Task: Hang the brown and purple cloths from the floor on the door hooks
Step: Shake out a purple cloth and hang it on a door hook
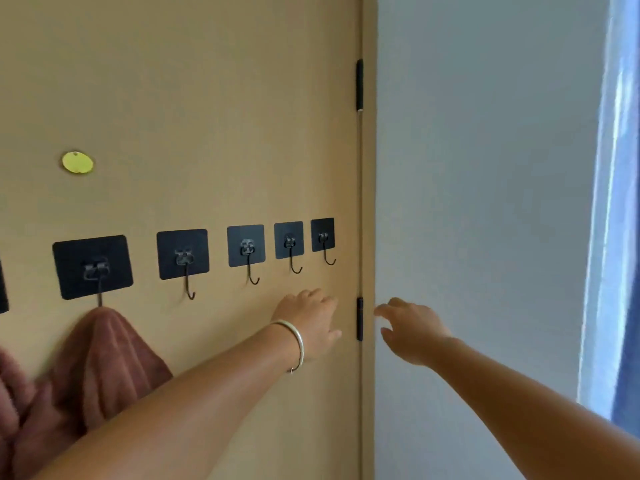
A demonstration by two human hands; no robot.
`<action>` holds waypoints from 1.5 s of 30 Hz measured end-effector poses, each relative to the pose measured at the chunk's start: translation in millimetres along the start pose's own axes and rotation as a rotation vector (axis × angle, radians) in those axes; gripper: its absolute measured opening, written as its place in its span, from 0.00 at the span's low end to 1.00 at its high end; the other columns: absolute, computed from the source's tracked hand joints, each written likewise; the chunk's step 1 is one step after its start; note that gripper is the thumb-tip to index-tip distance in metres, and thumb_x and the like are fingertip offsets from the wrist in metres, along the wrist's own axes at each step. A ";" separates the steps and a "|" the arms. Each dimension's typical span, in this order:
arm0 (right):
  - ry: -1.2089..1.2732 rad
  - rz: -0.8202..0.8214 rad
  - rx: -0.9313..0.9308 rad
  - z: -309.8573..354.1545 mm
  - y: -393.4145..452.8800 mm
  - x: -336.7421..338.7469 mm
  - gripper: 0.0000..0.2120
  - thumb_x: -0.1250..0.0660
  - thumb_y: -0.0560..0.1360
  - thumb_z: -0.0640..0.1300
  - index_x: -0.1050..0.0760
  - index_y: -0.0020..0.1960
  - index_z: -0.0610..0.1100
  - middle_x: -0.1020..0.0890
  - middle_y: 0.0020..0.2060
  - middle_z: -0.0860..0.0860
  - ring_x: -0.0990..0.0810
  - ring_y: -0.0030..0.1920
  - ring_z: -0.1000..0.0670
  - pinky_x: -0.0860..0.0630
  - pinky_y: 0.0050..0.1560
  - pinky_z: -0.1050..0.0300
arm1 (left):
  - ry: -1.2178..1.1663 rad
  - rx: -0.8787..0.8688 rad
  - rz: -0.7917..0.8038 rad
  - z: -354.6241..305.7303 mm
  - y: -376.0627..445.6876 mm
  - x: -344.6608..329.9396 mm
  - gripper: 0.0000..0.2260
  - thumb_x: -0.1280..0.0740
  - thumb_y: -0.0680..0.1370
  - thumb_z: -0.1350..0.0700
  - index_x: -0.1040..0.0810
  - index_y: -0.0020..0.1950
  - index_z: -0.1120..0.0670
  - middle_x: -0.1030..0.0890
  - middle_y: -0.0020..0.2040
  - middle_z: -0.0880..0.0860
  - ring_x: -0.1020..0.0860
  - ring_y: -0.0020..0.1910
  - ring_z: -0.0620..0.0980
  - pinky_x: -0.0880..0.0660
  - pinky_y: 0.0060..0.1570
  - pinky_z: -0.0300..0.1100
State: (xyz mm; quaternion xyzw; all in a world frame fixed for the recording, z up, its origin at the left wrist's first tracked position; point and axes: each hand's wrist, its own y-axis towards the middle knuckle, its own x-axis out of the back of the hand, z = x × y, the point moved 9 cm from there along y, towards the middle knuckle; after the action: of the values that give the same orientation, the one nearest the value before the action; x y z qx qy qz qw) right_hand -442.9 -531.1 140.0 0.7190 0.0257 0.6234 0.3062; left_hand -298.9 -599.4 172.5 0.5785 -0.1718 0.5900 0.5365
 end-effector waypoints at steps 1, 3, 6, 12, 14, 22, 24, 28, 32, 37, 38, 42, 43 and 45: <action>-0.014 -0.012 -0.041 -9.4 -8.1 7.9 0.19 0.44 0.78 0.50 0.33 0.68 0.55 0.26 0.63 0.53 0.23 0.57 0.46 0.26 0.55 0.53 | -0.027 -0.029 -0.009 -5.5 5.2 -3.2 0.22 0.41 0.78 0.42 0.33 0.67 0.52 0.28 0.63 0.53 0.29 0.61 0.54 0.30 0.58 0.49; -0.051 -0.028 -0.114 -24.6 -28.9 23.6 0.20 0.43 0.78 0.50 0.34 0.70 0.55 0.28 0.65 0.53 0.25 0.60 0.46 0.28 0.58 0.53 | -0.073 -0.091 -0.035 -17.9 14.2 -6.4 0.24 0.40 0.78 0.41 0.35 0.70 0.51 0.28 0.65 0.53 0.30 0.63 0.54 0.32 0.61 0.51; -0.139 -0.030 -0.232 -49.0 -70.3 47.7 0.22 0.41 0.78 0.51 0.36 0.71 0.54 0.29 0.68 0.53 0.27 0.63 0.47 0.30 0.60 0.52 | -0.156 -0.167 -0.042 -45.0 25.7 -6.2 0.24 0.41 0.78 0.40 0.35 0.70 0.51 0.29 0.66 0.53 0.31 0.65 0.54 0.33 0.62 0.50; -0.278 0.020 -0.517 -97.7 -176.4 99.3 0.25 0.40 0.77 0.53 0.38 0.73 0.53 0.30 0.69 0.52 0.29 0.65 0.47 0.30 0.61 0.51 | -0.298 -0.375 -0.075 -137.5 25.6 12.4 0.26 0.46 0.78 0.37 0.37 0.71 0.50 0.31 0.67 0.53 0.33 0.68 0.54 0.35 0.63 0.50; -0.320 0.047 -0.594 -109.7 -215.2 116.9 0.25 0.39 0.77 0.53 0.38 0.73 0.52 0.31 0.69 0.52 0.29 0.66 0.47 0.29 0.61 0.50 | -0.345 -0.444 -0.090 -174.3 21.9 24.0 0.27 0.46 0.78 0.37 0.39 0.73 0.49 0.32 0.69 0.52 0.33 0.68 0.53 0.35 0.64 0.49; -0.437 0.054 -0.936 -135.4 -377.8 204.3 0.28 0.37 0.76 0.56 0.38 0.74 0.52 0.34 0.72 0.50 0.27 0.65 0.45 0.29 0.61 0.50 | -0.445 -0.753 -0.152 -324.7 -25.2 98.7 0.28 0.47 0.78 0.36 0.40 0.74 0.49 0.31 0.69 0.52 0.32 0.67 0.52 0.34 0.64 0.49; -0.466 0.050 -1.022 -134.7 -420.5 227.3 0.29 0.37 0.76 0.56 0.39 0.74 0.53 0.35 0.73 0.49 0.28 0.66 0.44 0.28 0.63 0.48 | -0.463 -0.823 -0.171 -359.1 -46.2 121.9 0.29 0.46 0.79 0.36 0.39 0.74 0.51 0.31 0.69 0.52 0.32 0.68 0.53 0.33 0.65 0.50; -0.514 0.017 -1.180 -123.9 -499.6 269.9 0.30 0.35 0.75 0.55 0.40 0.74 0.53 0.36 0.74 0.48 0.31 0.69 0.44 0.30 0.65 0.46 | -0.542 -0.971 -0.206 -422.7 -108.4 165.9 0.30 0.45 0.79 0.36 0.40 0.75 0.51 0.35 0.73 0.53 0.36 0.72 0.54 0.36 0.68 0.52; -0.586 -0.044 -1.284 -88.3 -578.9 304.3 0.30 0.35 0.74 0.52 0.39 0.74 0.52 0.34 0.72 0.47 0.35 0.71 0.45 0.36 0.67 0.46 | -0.653 -1.101 -0.208 -471.3 -186.9 208.4 0.29 0.43 0.78 0.37 0.40 0.75 0.51 0.36 0.74 0.54 0.36 0.72 0.54 0.36 0.68 0.51; -0.593 -0.076 -1.460 -13.2 -694.3 330.5 0.30 0.34 0.74 0.55 0.38 0.74 0.54 0.34 0.72 0.50 0.42 0.74 0.47 0.43 0.73 0.43 | -0.875 -1.240 -0.070 -503.9 -306.0 230.0 0.28 0.41 0.77 0.37 0.38 0.74 0.48 0.32 0.71 0.51 0.35 0.69 0.52 0.36 0.66 0.48; -0.600 -0.105 -1.479 4.5 -712.7 337.2 0.30 0.34 0.73 0.55 0.38 0.73 0.55 0.34 0.72 0.51 0.41 0.74 0.48 0.42 0.72 0.44 | -0.923 -1.266 -0.055 -507.6 -330.6 233.8 0.28 0.40 0.77 0.37 0.37 0.73 0.47 0.32 0.70 0.50 0.35 0.69 0.51 0.37 0.67 0.47; -0.641 -0.180 -1.558 69.3 -777.0 356.2 0.29 0.33 0.73 0.56 0.36 0.72 0.56 0.31 0.69 0.53 0.40 0.72 0.49 0.41 0.71 0.45 | -1.048 -1.365 -0.017 -523.2 -422.8 253.9 0.29 0.40 0.77 0.37 0.41 0.75 0.45 0.34 0.71 0.45 0.38 0.70 0.47 0.39 0.68 0.43; -0.638 -0.175 -1.590 82.8 -794.6 356.6 0.29 0.33 0.73 0.56 0.37 0.72 0.56 0.32 0.69 0.54 0.41 0.73 0.49 0.42 0.72 0.46 | -1.061 -1.395 0.007 -529.1 -445.1 257.3 0.29 0.41 0.77 0.37 0.41 0.75 0.44 0.35 0.71 0.45 0.38 0.70 0.46 0.40 0.68 0.43; -0.628 -0.154 -1.664 106.8 -831.4 355.3 0.29 0.34 0.73 0.57 0.38 0.73 0.57 0.34 0.71 0.54 0.43 0.74 0.49 0.44 0.73 0.48 | -1.055 -1.452 0.057 -542.4 -485.9 261.6 0.29 0.41 0.77 0.37 0.42 0.76 0.43 0.37 0.72 0.45 0.39 0.71 0.46 0.40 0.70 0.45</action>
State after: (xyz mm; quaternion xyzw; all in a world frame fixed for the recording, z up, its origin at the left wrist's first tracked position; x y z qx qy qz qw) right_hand 19.9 248.5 56.4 0.3978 -0.4719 0.1923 0.7630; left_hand -100.8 138.4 48.8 0.2883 -0.7409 0.0066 0.6065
